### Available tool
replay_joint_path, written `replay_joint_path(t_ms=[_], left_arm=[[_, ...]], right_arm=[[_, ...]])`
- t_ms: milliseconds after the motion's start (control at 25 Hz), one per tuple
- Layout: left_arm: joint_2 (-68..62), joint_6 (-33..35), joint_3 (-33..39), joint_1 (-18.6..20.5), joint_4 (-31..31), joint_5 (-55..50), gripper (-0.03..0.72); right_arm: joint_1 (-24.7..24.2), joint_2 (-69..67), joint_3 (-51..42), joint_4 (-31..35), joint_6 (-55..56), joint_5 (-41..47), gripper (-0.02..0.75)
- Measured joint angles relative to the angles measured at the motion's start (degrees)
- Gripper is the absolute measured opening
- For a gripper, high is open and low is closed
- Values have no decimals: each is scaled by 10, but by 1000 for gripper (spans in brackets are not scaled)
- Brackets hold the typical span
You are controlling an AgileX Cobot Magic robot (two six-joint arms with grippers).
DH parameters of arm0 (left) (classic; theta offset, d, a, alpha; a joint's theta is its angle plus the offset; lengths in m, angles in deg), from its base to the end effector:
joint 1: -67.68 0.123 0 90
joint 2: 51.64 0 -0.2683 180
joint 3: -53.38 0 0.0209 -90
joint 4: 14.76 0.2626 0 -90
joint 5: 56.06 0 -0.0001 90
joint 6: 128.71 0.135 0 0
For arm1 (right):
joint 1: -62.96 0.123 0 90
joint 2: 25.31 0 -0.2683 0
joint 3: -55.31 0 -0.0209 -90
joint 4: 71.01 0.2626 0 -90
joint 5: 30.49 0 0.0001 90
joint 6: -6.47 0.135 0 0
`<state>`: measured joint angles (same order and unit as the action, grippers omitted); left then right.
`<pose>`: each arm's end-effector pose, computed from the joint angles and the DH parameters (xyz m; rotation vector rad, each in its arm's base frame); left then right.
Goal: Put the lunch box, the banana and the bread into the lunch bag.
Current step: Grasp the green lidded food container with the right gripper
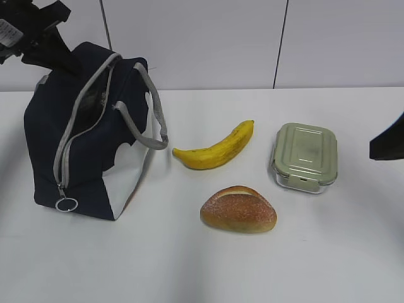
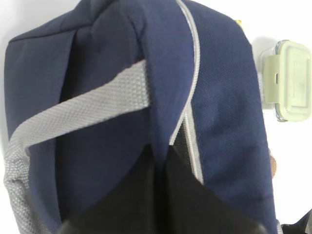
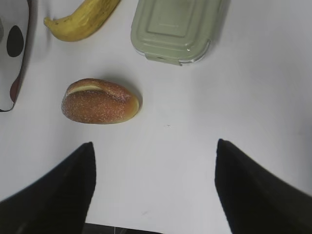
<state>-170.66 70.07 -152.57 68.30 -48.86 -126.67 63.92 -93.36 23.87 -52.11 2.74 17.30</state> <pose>0.4333 -0.0667 0.2567 0.2624 2.6630 -0.7356 0.2354 0.0364 0.2409 0.0879 2.5418 0.3778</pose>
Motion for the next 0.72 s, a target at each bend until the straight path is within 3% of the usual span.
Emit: replay_joint_path(t_ms=[480,720], left_arm=[[0,0,0,0,1,0,-2],[0,0,0,0,1,0,-2]], right_arm=[[-7,-245,208,20,-37,62,562],[-95,-314,227,123,-139,76,562]])
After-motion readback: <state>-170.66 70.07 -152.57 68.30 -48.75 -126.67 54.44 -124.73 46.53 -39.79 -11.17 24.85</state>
